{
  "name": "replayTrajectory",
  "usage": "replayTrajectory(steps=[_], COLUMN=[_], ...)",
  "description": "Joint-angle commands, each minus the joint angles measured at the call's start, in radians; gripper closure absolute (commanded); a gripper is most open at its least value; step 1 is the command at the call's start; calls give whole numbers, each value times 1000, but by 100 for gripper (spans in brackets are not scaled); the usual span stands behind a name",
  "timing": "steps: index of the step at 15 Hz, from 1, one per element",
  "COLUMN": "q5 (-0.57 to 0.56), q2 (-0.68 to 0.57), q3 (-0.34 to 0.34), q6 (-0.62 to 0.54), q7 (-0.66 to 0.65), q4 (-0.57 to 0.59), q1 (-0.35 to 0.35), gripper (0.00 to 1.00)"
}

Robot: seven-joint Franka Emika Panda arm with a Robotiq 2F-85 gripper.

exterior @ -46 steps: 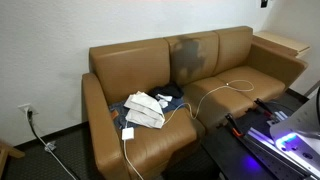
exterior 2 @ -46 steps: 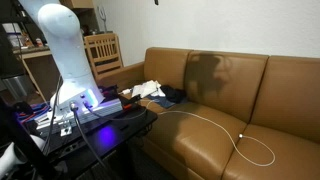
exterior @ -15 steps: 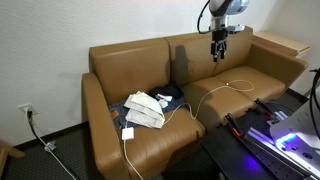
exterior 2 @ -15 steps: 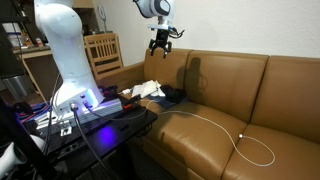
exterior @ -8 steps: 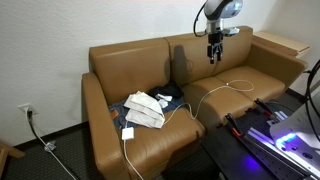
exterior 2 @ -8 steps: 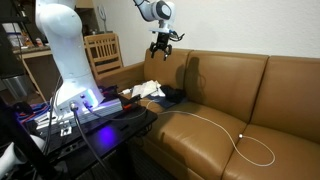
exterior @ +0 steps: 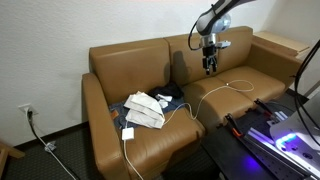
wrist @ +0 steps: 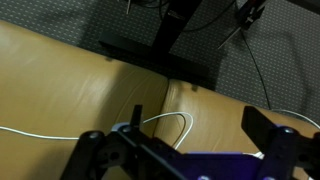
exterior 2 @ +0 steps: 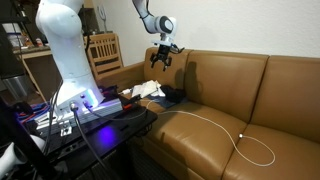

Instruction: Move the pair of jeans to the left

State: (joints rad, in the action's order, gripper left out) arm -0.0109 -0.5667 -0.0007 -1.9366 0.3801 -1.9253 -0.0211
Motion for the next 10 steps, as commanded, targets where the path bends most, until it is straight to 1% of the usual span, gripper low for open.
replayTrajectory(steps=[1,3,5,6,7,10], q5=[-16,-58,-100,-127,-101,-126], q2=[-142,-212,-249,-238,-230,-241], q3=[53,58,62,55,70,69], q6=[34,99,155,154,109,129], q7=[94,103,93,65,67,63], q4=[107,156,185,179,146,166], q1=[-29,-9,6,19,-3,8], gripper=[0,0,0,0,0,0])
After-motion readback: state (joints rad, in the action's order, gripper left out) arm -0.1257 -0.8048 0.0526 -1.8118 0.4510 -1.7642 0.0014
